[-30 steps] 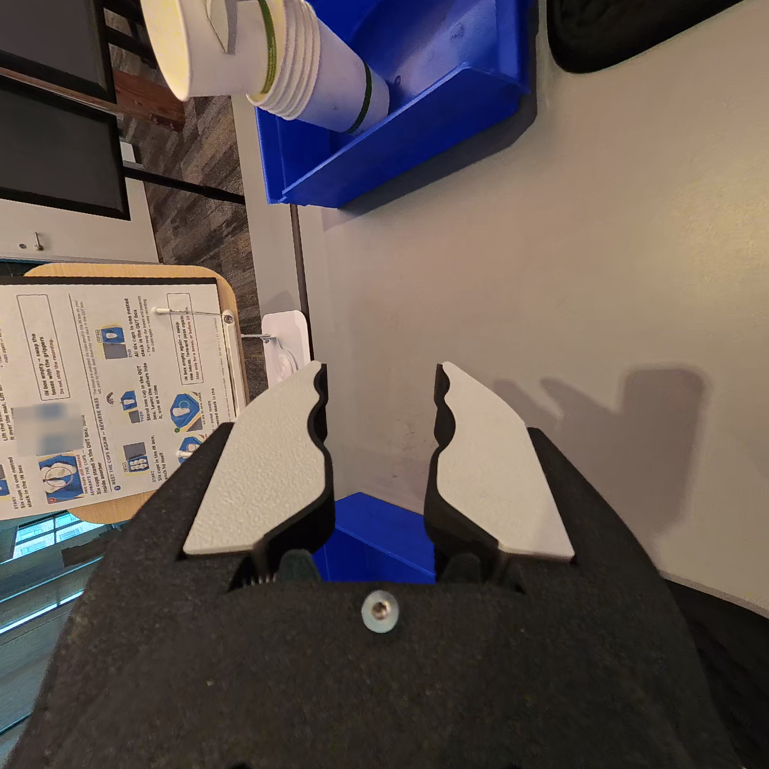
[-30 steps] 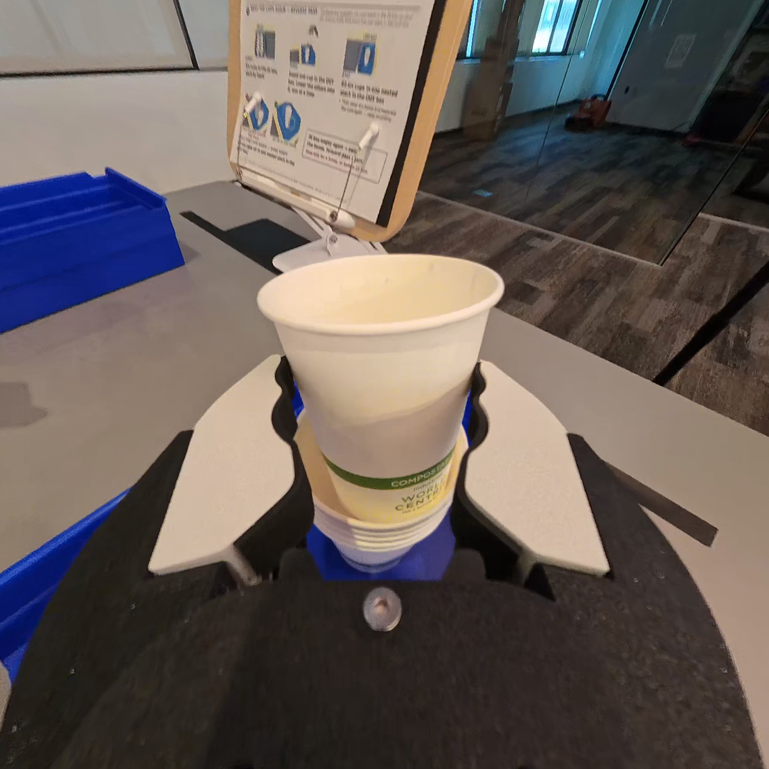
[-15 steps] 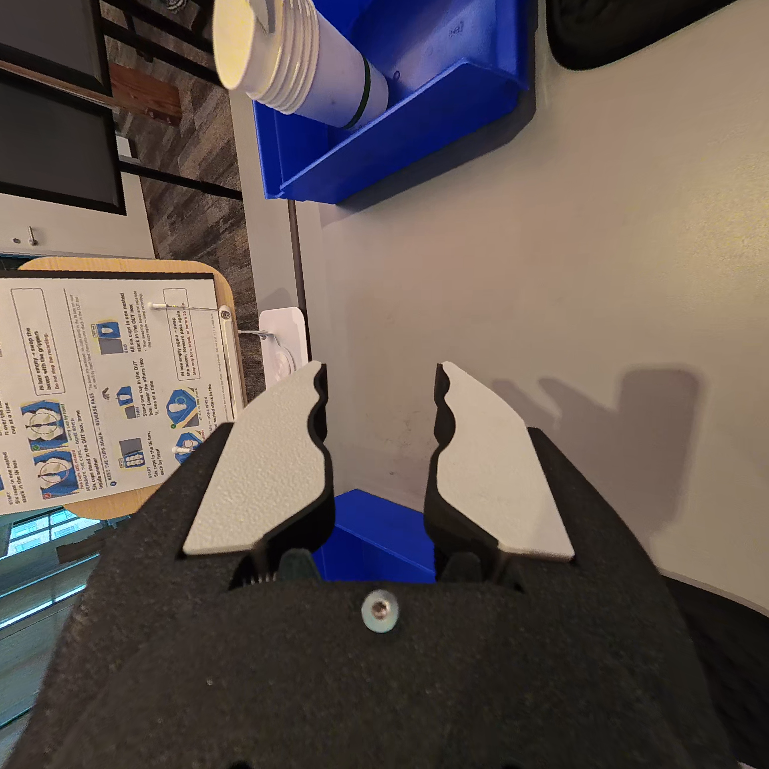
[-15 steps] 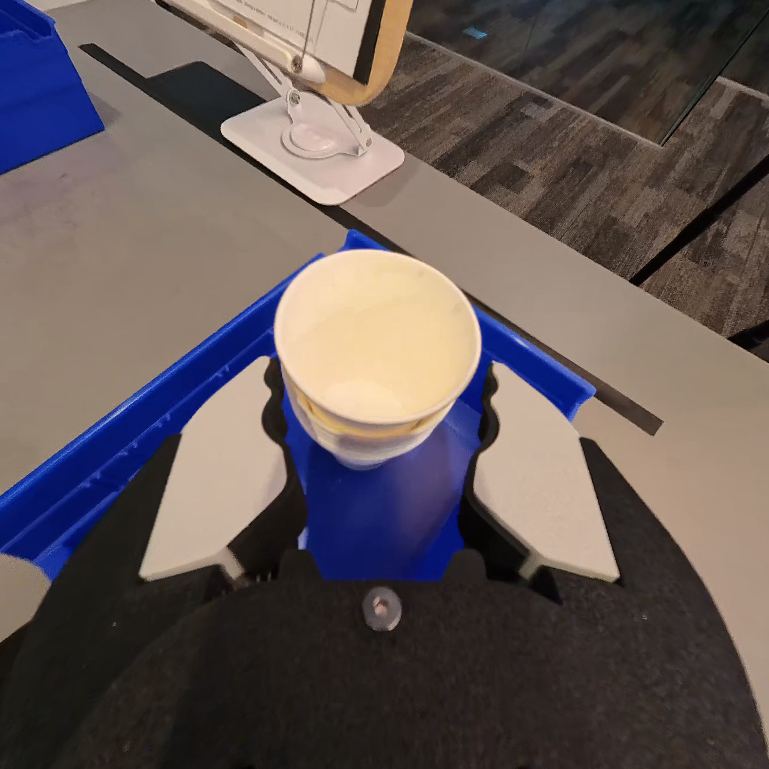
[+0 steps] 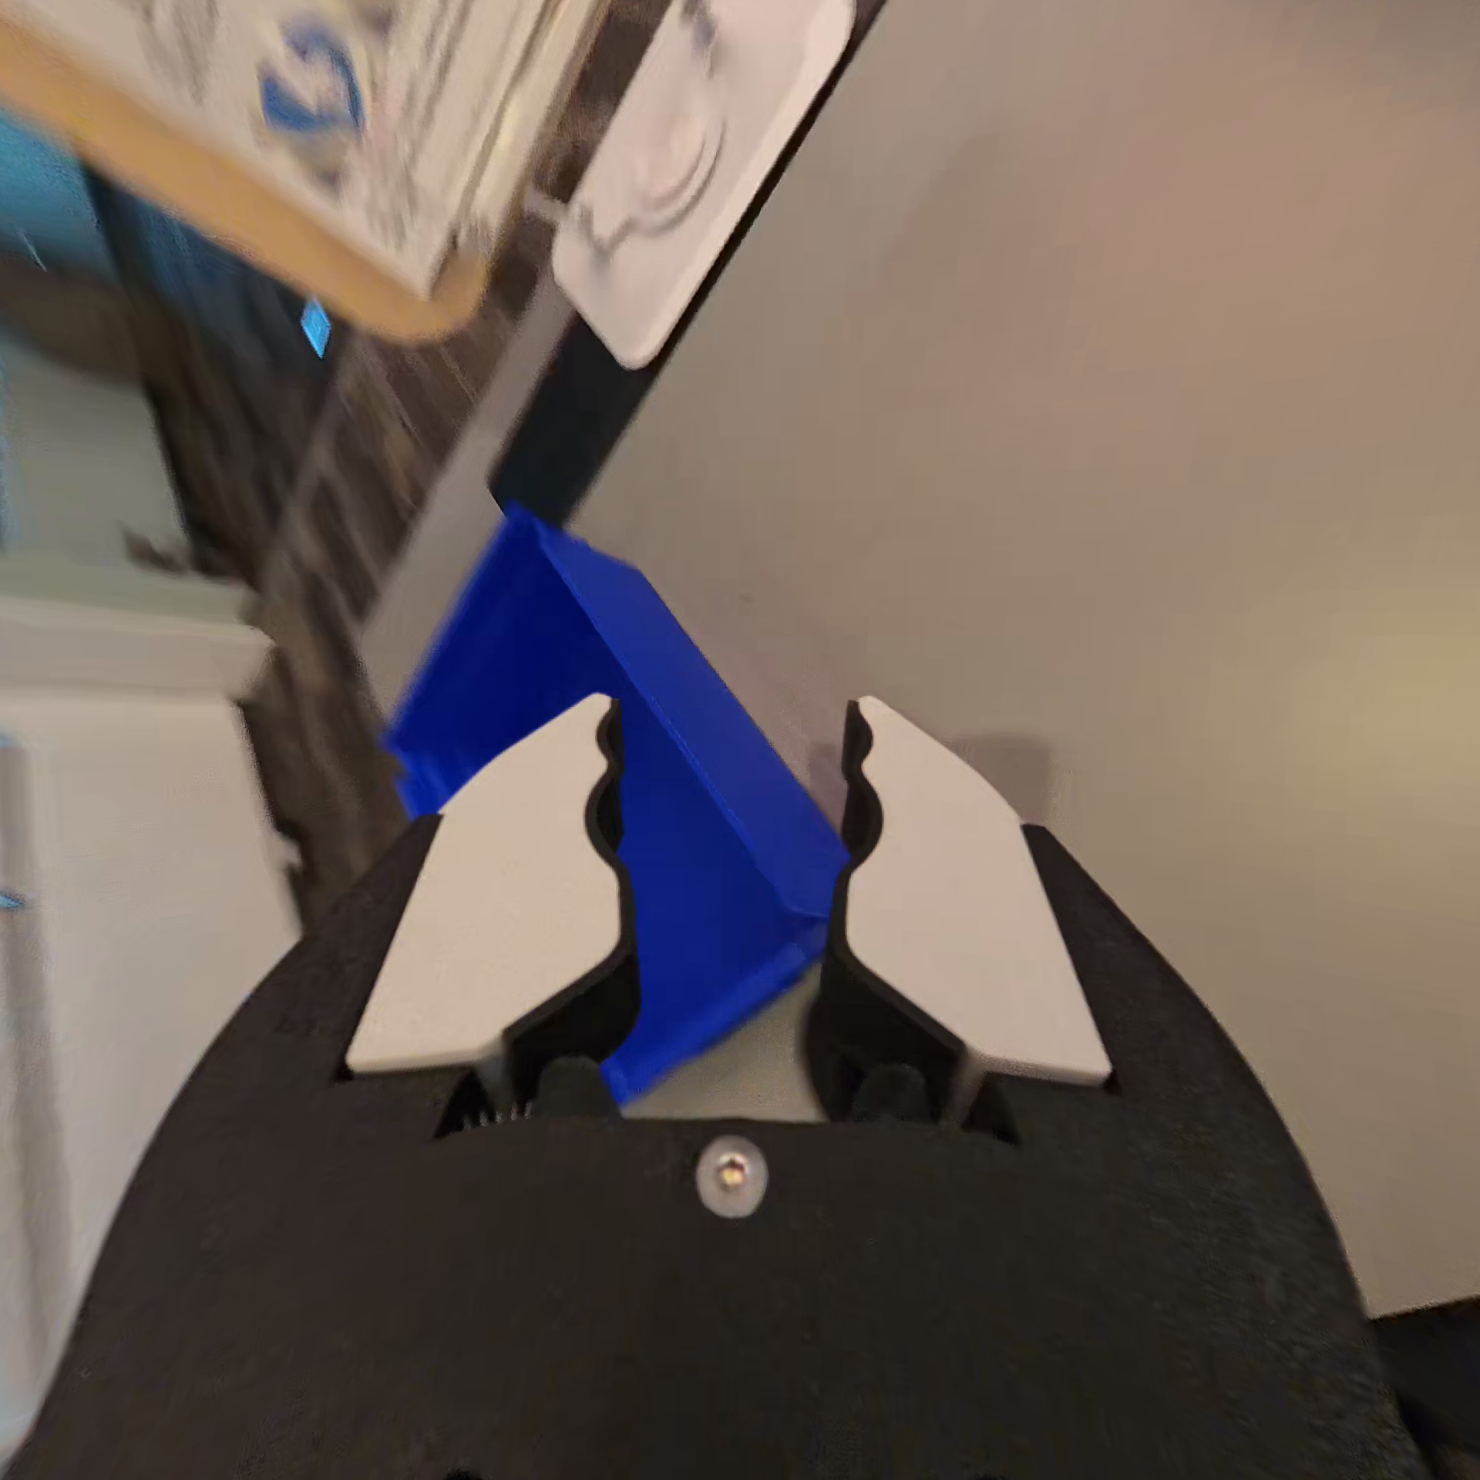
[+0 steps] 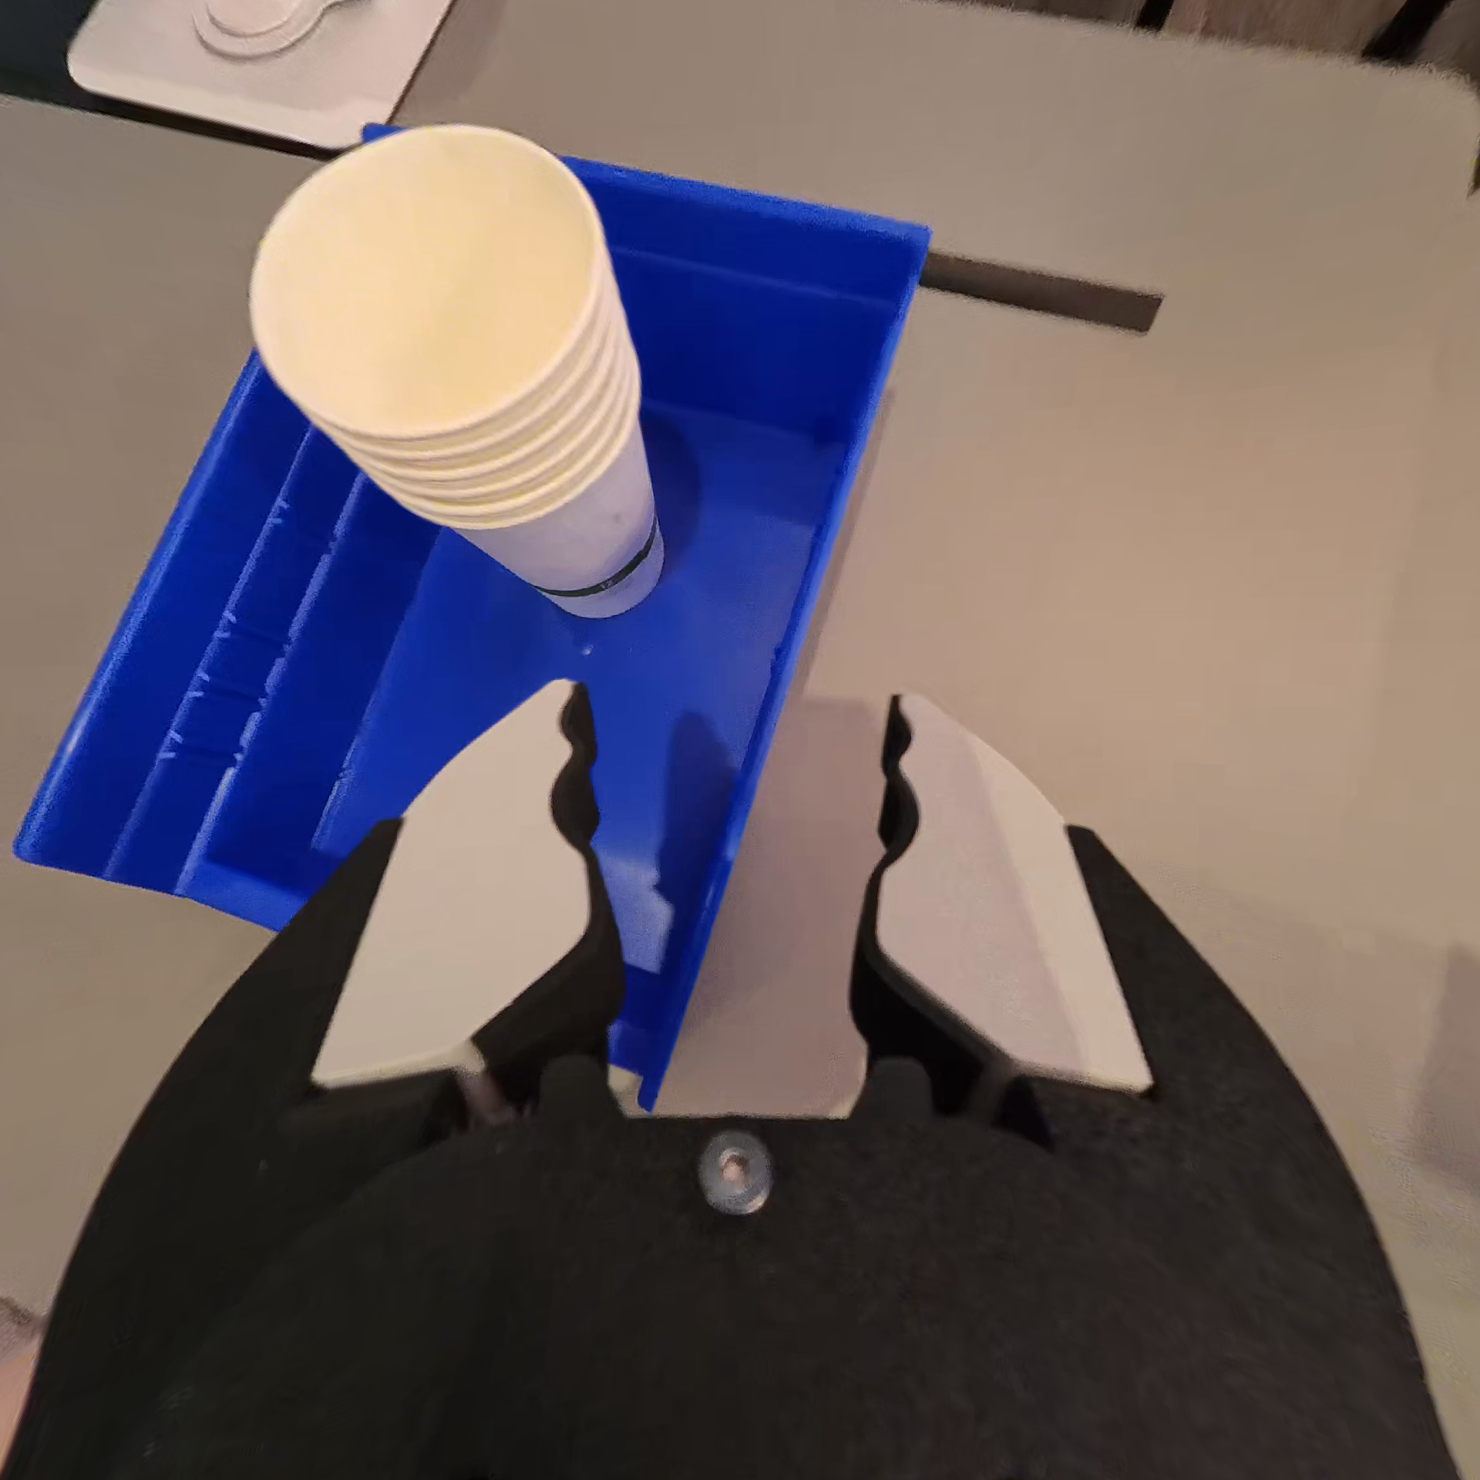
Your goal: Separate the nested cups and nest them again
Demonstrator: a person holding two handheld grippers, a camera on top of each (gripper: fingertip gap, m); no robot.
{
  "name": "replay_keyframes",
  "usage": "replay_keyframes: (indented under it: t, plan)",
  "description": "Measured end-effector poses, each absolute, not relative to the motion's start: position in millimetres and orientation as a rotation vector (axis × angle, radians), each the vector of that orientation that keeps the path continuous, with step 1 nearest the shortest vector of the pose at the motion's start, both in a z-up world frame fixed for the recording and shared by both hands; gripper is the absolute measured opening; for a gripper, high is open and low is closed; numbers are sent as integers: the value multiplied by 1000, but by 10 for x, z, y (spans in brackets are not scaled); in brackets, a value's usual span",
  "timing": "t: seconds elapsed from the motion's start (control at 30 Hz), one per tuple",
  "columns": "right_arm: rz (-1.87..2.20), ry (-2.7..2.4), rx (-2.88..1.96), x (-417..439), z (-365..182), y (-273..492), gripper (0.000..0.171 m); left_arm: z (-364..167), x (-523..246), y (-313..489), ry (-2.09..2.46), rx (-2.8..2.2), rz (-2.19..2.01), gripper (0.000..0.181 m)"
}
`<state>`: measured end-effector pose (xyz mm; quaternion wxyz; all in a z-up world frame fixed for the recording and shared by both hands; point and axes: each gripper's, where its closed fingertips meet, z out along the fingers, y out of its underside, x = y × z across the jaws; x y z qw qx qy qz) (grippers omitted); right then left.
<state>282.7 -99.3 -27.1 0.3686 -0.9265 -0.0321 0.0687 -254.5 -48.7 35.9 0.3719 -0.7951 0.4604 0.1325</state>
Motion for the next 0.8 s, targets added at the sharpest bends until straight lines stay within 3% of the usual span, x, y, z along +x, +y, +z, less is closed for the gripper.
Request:
replay_keyframes:
  t: [0.07,0.13,0.3,0.4,0.67,0.73,0.8]
  plan:
    - [245,-19,-2395,2869,-359,-956,59,199,-2661,-485,1007,-2172,138,51]
    - [252,49,-2419,2928,-446,-889,65,152,-2773,-423,843,-2208,10,52]
    - [242,139,-2482,2997,-614,-826,69,39,-3223,-199,585,-2228,104,73]
    - [245,161,-2536,3013,-747,-831,68,-191,-3285,-132,516,-2280,51,69]
    - [271,131,-2655,2955,-1044,-791,46,-799,-3285,-41,401,-2442,-105,67]
    - [296,116,-2687,2912,-1116,-783,36,-868,-3271,-14,426,-2442,-72,57]
    - [401,86,-2695,2800,-1137,-768,13,-934,-3217,8,446,-2444,-89,44]
